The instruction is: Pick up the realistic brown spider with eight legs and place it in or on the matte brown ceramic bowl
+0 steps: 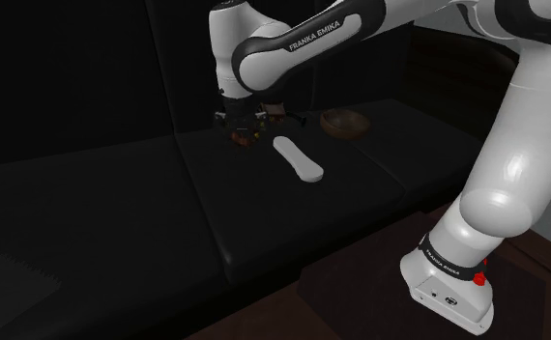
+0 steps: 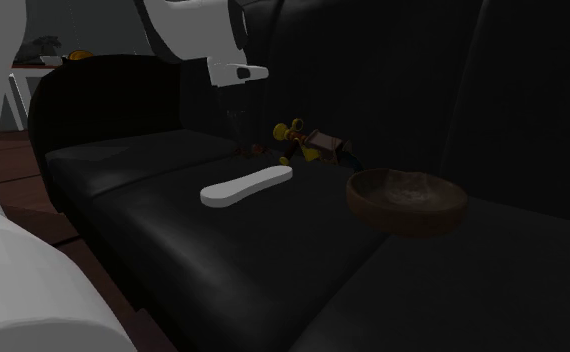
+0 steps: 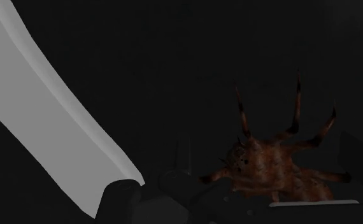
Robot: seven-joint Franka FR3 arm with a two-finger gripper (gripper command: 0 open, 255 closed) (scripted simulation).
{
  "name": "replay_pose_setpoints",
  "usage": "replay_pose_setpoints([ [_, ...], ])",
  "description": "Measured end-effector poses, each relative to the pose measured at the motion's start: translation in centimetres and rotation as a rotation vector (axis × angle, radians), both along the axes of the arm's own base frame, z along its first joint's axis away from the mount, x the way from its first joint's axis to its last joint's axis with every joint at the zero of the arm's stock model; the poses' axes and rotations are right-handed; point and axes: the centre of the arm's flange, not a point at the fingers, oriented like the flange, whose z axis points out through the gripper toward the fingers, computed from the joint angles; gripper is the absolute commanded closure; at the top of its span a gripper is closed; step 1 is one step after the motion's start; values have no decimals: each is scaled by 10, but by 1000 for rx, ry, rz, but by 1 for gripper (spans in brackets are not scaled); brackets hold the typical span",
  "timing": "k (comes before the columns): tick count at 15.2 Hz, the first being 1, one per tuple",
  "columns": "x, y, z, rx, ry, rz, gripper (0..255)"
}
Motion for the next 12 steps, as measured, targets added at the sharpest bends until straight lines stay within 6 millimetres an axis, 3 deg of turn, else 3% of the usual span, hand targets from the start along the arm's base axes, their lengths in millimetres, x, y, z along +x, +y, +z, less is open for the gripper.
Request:
replay_pose_setpoints([
  [6, -1, -1, -4, 0, 0, 0, 0],
  [7, -1, -1, -4, 0, 0, 0, 255],
  [12, -1, 1, -3, 1, -1, 1, 255],
])
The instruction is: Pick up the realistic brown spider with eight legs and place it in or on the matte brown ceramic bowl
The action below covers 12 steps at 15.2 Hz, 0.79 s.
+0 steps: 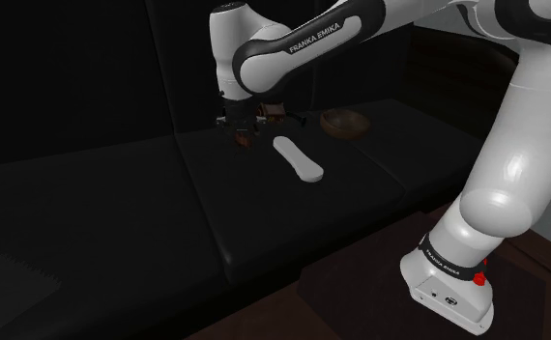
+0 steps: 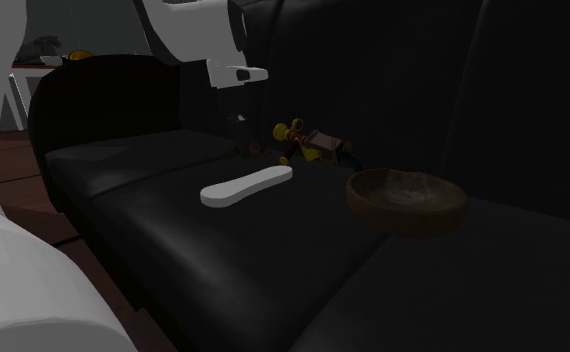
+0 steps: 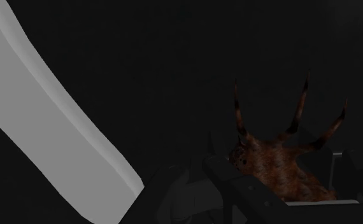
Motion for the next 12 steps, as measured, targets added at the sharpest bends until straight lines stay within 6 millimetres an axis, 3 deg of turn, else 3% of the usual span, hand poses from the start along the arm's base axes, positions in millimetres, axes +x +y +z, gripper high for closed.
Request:
replay_pose_setpoints([
  [6, 0, 0, 2, 0, 0, 0, 255],
  [12, 1, -1, 31, 0, 1, -1, 255],
])
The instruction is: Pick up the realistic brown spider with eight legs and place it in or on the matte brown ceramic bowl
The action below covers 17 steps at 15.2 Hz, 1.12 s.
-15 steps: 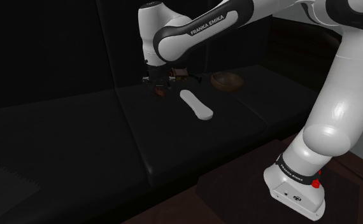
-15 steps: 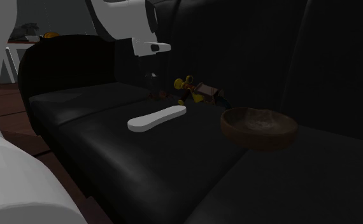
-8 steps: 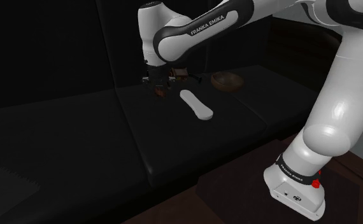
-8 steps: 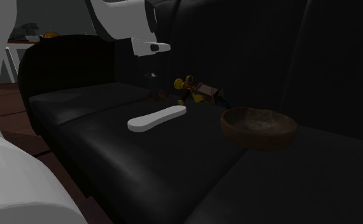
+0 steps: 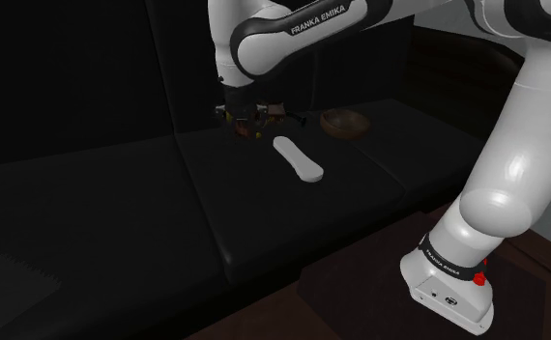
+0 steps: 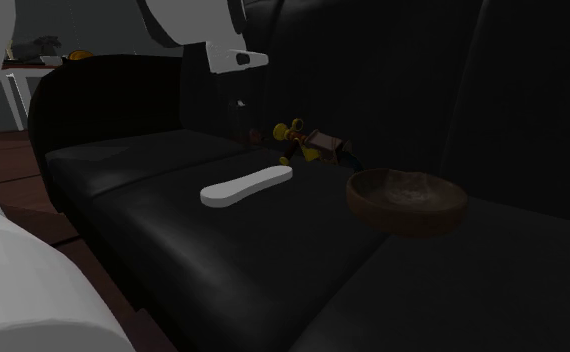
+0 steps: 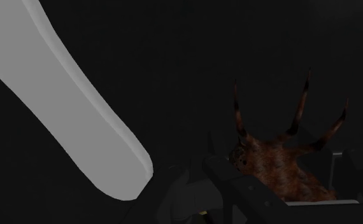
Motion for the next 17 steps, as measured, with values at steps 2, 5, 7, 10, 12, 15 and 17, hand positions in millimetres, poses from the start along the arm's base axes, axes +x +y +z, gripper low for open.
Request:
replay_pose_setpoints([
  [2, 0, 1, 10, 0, 0, 0, 255],
  [5, 0, 0, 26, 0, 0, 0, 255],
  [7, -2, -1, 34, 0, 0, 0, 255],
  [10, -1, 0, 52, 0, 0, 0, 255],
  [12, 0, -1, 63, 0, 0, 0, 255],
  [15, -2, 0, 79, 0, 0, 0, 255],
  [17, -3, -5, 86, 0, 0, 0, 255],
])
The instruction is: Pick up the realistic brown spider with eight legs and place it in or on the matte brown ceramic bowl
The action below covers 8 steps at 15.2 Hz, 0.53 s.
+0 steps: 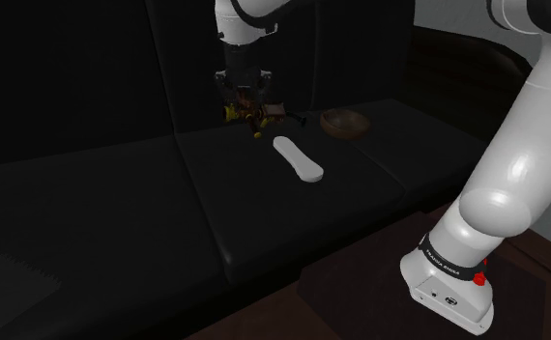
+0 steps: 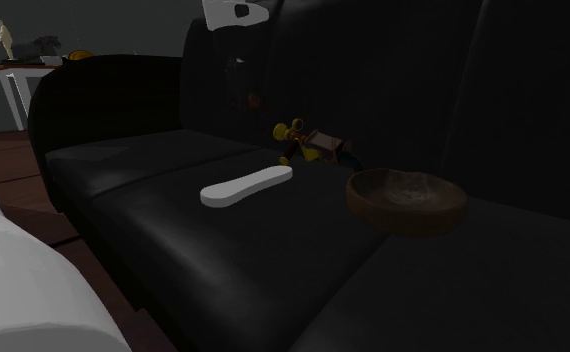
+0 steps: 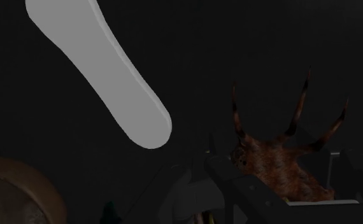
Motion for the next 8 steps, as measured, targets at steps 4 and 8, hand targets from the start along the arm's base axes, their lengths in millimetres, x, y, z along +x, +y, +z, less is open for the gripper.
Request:
replay_pose_setpoints([
  [4, -13, -46, 2, 0, 0, -1, 255],
  [8, -28, -96, 6, -1, 0, -1, 255],
])
